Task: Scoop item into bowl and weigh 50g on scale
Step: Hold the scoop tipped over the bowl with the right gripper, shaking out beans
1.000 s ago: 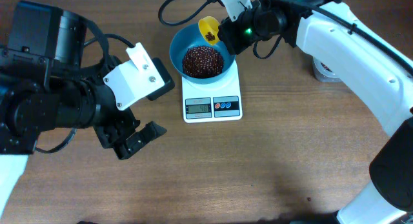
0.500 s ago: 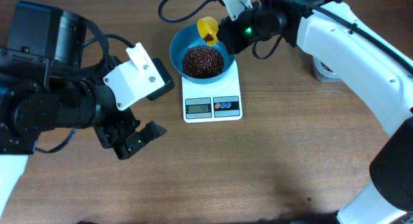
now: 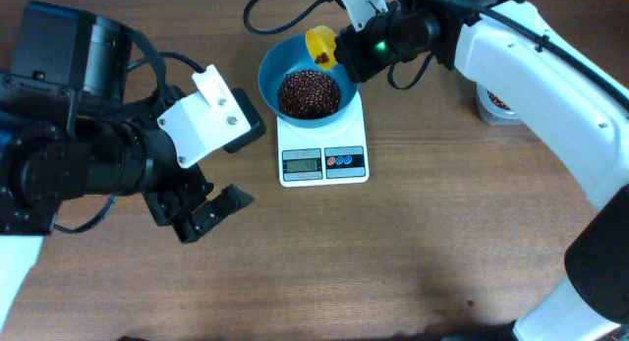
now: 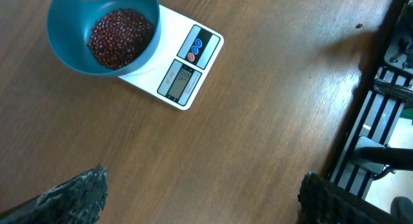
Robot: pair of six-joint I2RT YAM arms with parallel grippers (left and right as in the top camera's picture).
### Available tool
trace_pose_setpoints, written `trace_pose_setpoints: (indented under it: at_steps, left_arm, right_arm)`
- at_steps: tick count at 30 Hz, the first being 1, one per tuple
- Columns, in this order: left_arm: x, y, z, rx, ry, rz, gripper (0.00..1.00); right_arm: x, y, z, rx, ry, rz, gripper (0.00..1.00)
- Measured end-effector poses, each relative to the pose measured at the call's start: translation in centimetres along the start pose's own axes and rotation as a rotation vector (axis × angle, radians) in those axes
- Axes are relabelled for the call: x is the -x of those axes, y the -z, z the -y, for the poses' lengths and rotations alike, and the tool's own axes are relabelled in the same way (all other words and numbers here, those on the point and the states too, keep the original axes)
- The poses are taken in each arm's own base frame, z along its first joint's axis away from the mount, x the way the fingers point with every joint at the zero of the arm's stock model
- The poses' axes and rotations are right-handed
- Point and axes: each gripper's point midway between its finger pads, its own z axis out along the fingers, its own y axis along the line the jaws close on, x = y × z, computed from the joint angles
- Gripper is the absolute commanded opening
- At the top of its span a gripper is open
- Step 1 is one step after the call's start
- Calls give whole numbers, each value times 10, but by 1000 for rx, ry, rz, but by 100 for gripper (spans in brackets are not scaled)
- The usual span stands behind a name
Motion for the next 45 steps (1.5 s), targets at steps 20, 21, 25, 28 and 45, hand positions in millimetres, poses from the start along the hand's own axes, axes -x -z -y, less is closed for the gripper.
trace_pose_setpoints:
  at_steps: [20, 21, 25, 28, 45]
  left_arm:
    - [0, 0, 0, 0, 0, 0, 99]
    - [0, 0, 0, 0, 0, 0, 99]
    - [0, 0, 0, 0, 0, 0, 99]
    - [0, 0, 0, 0, 0, 0, 99]
    - [0, 0, 0, 0, 0, 0, 99]
  right_arm:
    - [11, 7, -1, 21, -11, 46, 4]
    - [11, 7, -1, 21, -12, 46, 4]
    - [11, 7, -1, 20, -14, 47, 4]
    - [20, 11, -1, 7, -3, 70, 4]
    - [9, 12, 6, -111, 15, 2, 4]
